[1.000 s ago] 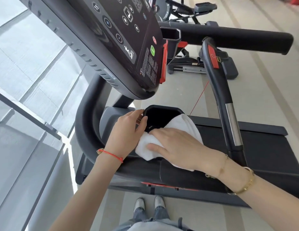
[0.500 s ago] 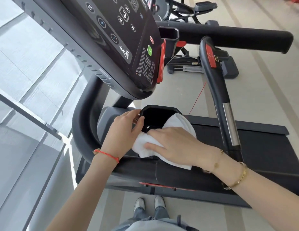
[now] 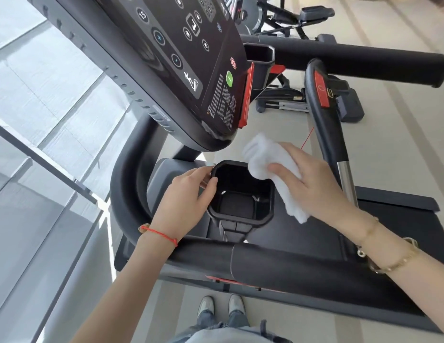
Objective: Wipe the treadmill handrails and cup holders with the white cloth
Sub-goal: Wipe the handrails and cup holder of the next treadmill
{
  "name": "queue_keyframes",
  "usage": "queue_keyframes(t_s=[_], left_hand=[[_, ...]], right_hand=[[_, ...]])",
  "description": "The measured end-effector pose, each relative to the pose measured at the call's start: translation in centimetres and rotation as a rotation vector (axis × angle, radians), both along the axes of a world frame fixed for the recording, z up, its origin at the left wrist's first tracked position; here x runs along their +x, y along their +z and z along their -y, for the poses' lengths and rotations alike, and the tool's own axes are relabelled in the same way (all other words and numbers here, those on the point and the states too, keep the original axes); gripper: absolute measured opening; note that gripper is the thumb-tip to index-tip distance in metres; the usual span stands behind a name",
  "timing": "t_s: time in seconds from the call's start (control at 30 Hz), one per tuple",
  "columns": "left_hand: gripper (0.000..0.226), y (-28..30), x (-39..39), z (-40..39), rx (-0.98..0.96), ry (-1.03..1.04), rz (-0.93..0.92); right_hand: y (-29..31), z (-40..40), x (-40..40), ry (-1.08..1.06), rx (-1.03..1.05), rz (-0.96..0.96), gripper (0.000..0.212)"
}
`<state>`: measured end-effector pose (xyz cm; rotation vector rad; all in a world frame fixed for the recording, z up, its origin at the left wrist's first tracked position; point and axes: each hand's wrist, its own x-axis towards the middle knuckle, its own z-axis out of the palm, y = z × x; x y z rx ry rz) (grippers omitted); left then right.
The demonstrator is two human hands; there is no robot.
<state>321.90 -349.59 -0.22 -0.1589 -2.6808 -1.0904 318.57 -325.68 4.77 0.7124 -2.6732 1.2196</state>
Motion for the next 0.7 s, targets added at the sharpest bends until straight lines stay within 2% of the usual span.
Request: queue_keyframes(t_s=[0.07, 0.17, 0.2, 0.4, 0.57, 0.7], left_hand=[[0.028, 0.0, 0.0, 0.0, 0.002, 0.002, -0.008], [0.028, -0.1, 0.1, 0.1, 0.002, 0.008, -0.019], [0.029, -0.2, 0.1, 0.1, -0.001, 0.006, -0.018], [0.031, -0.2, 0.1, 0.2, -0.017, 0.011, -0.002], [0.030, -0.2, 0.1, 0.1, -0.012, 0.010, -0.004], [0.032, 0.0, 0.1, 0.1, -0.010, 0.008, 0.006]], right_hand=[[-0.3, 1.8, -1.9, 0.063, 0.141, 0.017, 0.036], [-1.8, 4.2, -3.8, 0.191, 0.548, 0.064, 0.043], [-2.1, 4.5, -4.0, 0.196, 0.606, 0.055, 0.044], [-2.1, 0.3, -3.1, 0.138, 0.443, 0.175, 0.033], [-1.3, 4.6, -4.5, 0.203, 0.600, 0.040, 0.032], [-1.5, 4.9, -4.3, 0.160, 0.586, 0.067, 0.036]])
